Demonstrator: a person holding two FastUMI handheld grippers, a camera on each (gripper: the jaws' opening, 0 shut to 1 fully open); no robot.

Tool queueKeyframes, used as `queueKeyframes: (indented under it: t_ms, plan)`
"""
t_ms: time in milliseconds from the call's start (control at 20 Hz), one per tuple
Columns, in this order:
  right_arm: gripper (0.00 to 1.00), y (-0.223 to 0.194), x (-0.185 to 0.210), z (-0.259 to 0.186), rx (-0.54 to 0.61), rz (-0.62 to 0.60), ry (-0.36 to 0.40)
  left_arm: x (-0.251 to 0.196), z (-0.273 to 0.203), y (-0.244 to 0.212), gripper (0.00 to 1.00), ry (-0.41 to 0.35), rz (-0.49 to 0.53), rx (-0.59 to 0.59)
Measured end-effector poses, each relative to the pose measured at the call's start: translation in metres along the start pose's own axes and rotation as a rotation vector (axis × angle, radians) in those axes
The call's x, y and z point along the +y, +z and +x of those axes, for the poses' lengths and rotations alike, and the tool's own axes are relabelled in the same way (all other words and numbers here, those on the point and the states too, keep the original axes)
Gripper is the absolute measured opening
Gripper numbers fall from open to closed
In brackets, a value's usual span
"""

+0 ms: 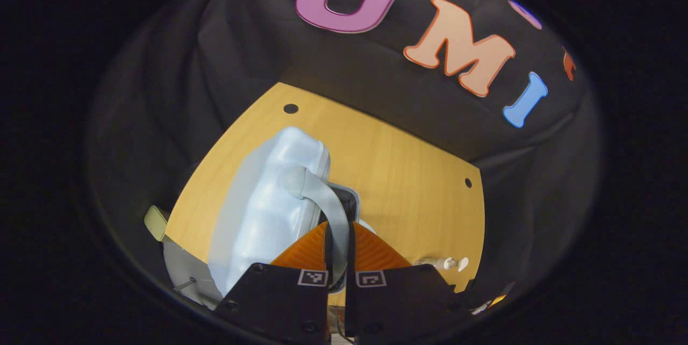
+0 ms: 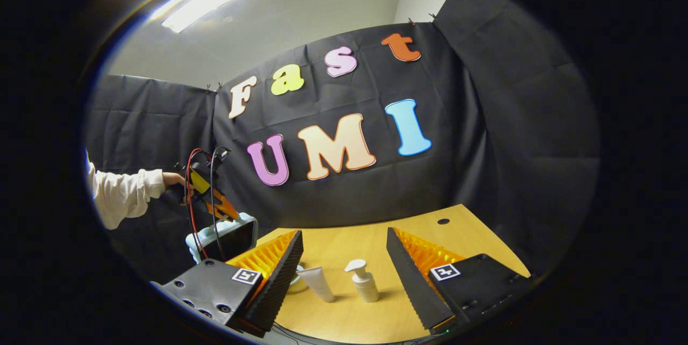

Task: First open the suitcase, pack the skin care products into it, and then close the suitcase.

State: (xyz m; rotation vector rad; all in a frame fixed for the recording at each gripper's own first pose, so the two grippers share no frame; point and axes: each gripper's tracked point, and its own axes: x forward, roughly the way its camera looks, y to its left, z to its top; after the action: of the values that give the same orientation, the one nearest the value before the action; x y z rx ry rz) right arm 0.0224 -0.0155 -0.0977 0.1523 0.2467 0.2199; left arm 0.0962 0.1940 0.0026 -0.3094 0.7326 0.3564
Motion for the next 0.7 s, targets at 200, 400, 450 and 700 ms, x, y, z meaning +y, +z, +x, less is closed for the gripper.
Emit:
queueKeyframes:
  t_ms: [200,400,450,700]
  plan:
    - [0.98,0.000,0.030,0.011,-0.021,-0.038,0.005,0.059,-0.021,0.024,0.04,-0.014,-0.010,-0.027]
    - [0.98,-0.010,0.073,0.039,-0.019,-0.026,-0.018,0.123,-0.026,0.041,0.04,-0.009,0.021,-0.018]
    - [0.98,-0.008,0.085,0.044,-0.032,-0.022,-0.024,0.138,-0.025,0.044,0.04,-0.002,0.036,-0.013]
    - [0.98,-0.020,0.124,0.066,-0.059,-0.044,-0.082,0.216,-0.004,0.061,0.04,0.002,0.071,0.009]
